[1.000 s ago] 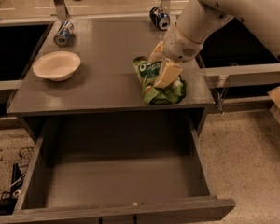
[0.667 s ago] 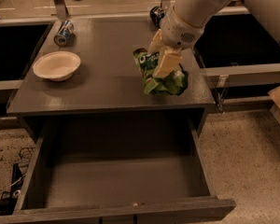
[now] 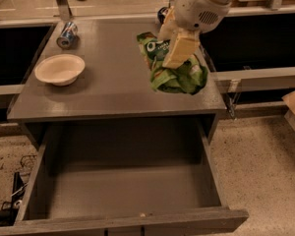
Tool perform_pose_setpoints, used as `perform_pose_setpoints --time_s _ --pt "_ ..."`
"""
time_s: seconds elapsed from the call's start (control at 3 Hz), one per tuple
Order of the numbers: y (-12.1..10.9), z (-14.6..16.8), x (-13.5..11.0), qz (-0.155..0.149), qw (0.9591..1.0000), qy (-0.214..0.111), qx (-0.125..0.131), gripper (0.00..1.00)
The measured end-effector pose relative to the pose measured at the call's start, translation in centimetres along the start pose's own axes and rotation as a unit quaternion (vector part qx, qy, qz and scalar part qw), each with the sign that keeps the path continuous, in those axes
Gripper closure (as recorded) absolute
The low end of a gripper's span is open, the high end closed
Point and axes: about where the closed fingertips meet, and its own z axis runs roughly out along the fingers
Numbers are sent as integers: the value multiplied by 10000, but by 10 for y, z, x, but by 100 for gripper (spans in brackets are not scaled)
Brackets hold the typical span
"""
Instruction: Place green rice chip bag into top drawer
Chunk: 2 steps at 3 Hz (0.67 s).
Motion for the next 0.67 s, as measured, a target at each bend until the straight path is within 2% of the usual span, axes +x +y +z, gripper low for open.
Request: perform_pose_setpoints --time_s 0.33,0.67 --pt "24 -29 -17 -63 9993 -35 365 100" --pt "62 -48 -28 -72 9976 -175 665 100"
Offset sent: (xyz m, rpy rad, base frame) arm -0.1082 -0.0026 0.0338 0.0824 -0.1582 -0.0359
